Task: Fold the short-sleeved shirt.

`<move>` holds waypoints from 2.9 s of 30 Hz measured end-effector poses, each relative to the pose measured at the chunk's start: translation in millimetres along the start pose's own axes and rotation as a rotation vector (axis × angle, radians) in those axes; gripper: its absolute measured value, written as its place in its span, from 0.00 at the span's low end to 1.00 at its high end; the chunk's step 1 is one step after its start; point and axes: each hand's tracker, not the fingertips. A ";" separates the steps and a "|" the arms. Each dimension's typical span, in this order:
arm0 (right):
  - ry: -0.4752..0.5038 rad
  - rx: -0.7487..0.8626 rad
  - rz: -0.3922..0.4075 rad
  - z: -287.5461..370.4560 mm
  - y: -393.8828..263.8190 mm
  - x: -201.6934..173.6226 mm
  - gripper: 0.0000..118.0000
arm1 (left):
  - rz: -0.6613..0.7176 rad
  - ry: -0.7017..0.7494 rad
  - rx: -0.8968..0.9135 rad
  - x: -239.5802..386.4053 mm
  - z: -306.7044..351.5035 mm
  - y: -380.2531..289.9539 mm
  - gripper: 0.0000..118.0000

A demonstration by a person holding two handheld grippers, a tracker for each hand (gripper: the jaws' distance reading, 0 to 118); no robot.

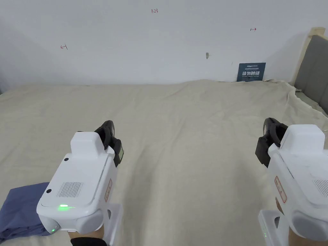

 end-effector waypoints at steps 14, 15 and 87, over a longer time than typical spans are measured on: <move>-0.003 0.004 0.015 0.1 -0.6 -0.9 0.00 | 0.007 0.030 -0.003 -3.6 2.6 -4.9 0.00; -0.004 0.003 0.015 0.1 -0.6 -1.1 0.00 | 0.008 0.030 -0.003 -3.8 2.6 -5.1 0.00; -0.011 0.002 0.000 4.9 1.3 1.4 1.00 | 0.067 0.047 0.022 -16.4 4.2 -4.9 1.00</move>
